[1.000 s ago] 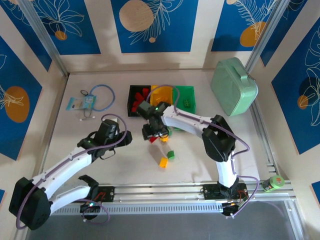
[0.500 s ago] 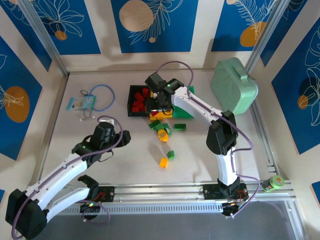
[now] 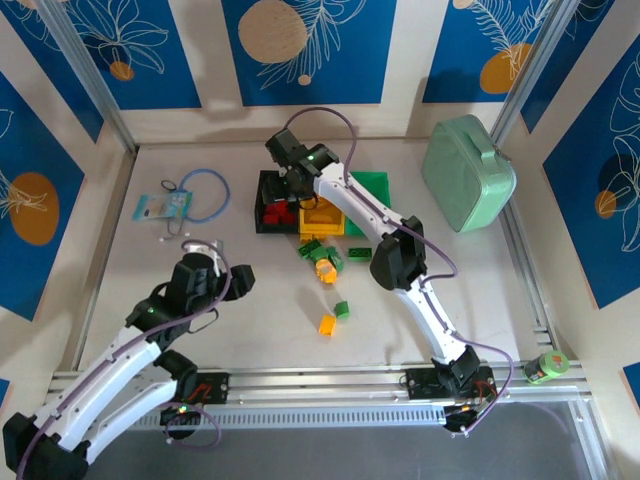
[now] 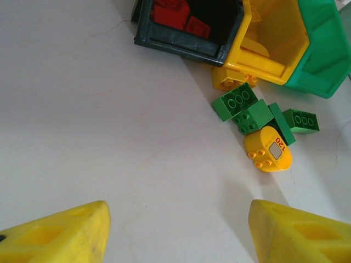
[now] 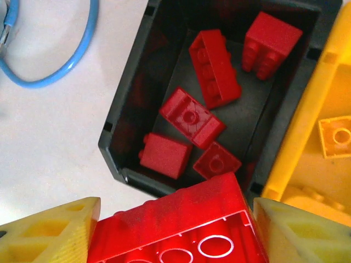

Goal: Sort the legos into containers by color
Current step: Place the lego in the container, then pick up the lego from the middle-left of the table.

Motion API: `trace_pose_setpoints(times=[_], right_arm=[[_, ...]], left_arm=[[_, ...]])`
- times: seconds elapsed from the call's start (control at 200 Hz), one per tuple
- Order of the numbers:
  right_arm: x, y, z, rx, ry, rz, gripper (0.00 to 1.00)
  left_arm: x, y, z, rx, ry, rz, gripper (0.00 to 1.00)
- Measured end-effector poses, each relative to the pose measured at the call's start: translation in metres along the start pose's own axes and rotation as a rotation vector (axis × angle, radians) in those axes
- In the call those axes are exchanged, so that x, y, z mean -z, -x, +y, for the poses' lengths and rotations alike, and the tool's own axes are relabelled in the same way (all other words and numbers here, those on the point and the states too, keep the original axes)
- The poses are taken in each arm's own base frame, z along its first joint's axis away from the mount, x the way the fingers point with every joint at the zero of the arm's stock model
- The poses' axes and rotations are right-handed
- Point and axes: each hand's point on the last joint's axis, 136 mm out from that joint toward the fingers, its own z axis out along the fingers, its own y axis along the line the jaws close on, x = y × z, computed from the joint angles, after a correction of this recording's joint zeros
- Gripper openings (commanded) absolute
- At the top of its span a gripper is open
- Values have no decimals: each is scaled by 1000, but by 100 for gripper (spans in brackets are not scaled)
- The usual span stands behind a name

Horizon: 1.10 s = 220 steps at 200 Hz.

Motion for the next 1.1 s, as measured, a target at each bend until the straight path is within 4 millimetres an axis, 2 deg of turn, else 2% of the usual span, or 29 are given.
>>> trace_pose_setpoints(times=[0.11, 0.17, 0.27, 0.43, 0.5, 0.6, 0.725, 0.81, 0.911, 1.016, 1.101], right_arm=[[-9, 1, 0, -1, 3, 0, 62], [-13, 3, 1, -2, 8, -5, 82], [-18, 6, 2, -3, 12, -13, 95], [-14, 8, 3, 0, 7, -26, 99], [-5, 10, 4, 2, 11, -37, 99], [21, 8, 5, 10, 12, -48, 99], [73, -1, 4, 25, 19, -99, 99], [114, -16, -2, 26, 42, -150, 99], [153, -40, -14, 12, 78, -216, 99], [176, -69, -39, -36, 92, -262, 99], [181, -93, -63, -86, 79, -268, 99]], left_arm=[[2, -2, 2, -1, 4, 7, 67], [2, -4, 3, -1, 8, 11, 67], [4, -6, 4, -3, 11, 19, 67], [5, -12, 4, -13, 15, 39, 67], [4, -15, 4, -22, 18, 52, 67], [0, -21, 0, -47, 19, 81, 67], [-7, -34, -13, -106, 10, 137, 67], [-12, -42, -27, -150, -14, 165, 68], [-20, -54, -44, -202, -47, 202, 68], [-28, -72, -63, -274, -73, 255, 68], [-33, -86, -81, -331, -94, 294, 68]])
